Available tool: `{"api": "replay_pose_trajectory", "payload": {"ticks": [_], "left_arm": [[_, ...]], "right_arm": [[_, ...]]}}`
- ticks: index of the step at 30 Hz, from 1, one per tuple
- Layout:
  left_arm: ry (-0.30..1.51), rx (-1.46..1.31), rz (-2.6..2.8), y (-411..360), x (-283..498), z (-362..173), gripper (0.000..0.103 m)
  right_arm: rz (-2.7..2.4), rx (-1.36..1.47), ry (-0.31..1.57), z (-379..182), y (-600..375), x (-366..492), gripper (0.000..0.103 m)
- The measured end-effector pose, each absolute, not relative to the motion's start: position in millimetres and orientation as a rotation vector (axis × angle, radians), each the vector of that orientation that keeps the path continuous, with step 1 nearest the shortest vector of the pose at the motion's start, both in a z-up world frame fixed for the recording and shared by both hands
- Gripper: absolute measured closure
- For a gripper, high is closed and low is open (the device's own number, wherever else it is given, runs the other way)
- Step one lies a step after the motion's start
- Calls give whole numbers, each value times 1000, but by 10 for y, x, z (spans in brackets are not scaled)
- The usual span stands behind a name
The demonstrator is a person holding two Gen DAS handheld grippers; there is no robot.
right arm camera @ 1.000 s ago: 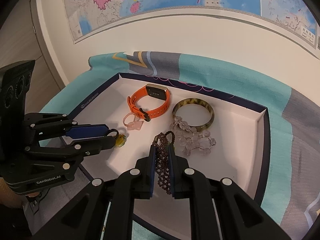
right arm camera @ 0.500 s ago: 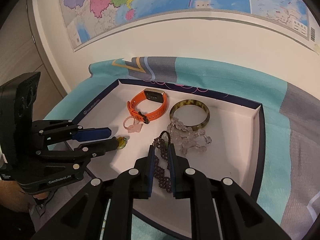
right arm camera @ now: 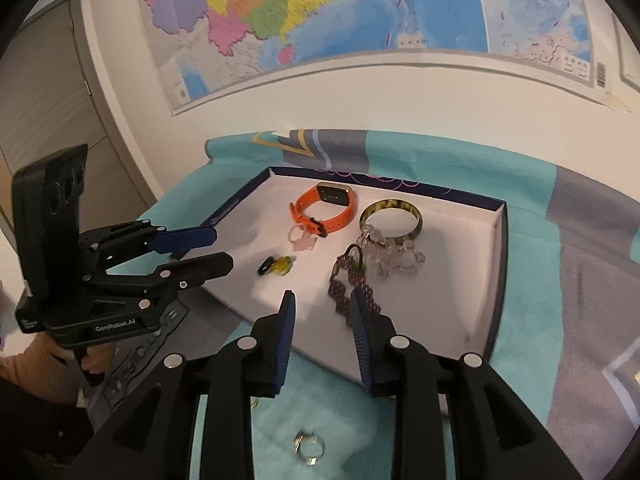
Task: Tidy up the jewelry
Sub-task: 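Lower the black ring and purple bracelet into the box and open both tools, then withdraw both open tools from the box toward the last rings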
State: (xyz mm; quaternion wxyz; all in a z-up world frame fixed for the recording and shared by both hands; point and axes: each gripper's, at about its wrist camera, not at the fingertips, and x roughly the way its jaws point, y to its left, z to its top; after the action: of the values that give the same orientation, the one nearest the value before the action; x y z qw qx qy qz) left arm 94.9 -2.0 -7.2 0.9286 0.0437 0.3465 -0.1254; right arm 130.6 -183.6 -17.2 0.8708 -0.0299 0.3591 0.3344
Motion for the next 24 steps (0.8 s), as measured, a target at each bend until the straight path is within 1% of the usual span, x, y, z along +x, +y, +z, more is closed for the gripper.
{"api": "replay_pose_trajectory", "payload": {"ticks": [5, 11, 15, 24], "left_arm": [[697, 102, -302, -33, 682, -76, 58], [728, 129, -354, -160, 485, -210, 54], [758, 136, -382, -247, 411, -313, 52], [790, 135, -408, -364, 361, -384, 52]], "right_arm": [[697, -74, 753, -202, -1973, 1032, 72], [658, -92, 808, -417, -2080, 821, 71], [635, -85, 835, -544, -2131, 751, 69], [623, -124, 851, -664, -2053, 645, 68]]}}
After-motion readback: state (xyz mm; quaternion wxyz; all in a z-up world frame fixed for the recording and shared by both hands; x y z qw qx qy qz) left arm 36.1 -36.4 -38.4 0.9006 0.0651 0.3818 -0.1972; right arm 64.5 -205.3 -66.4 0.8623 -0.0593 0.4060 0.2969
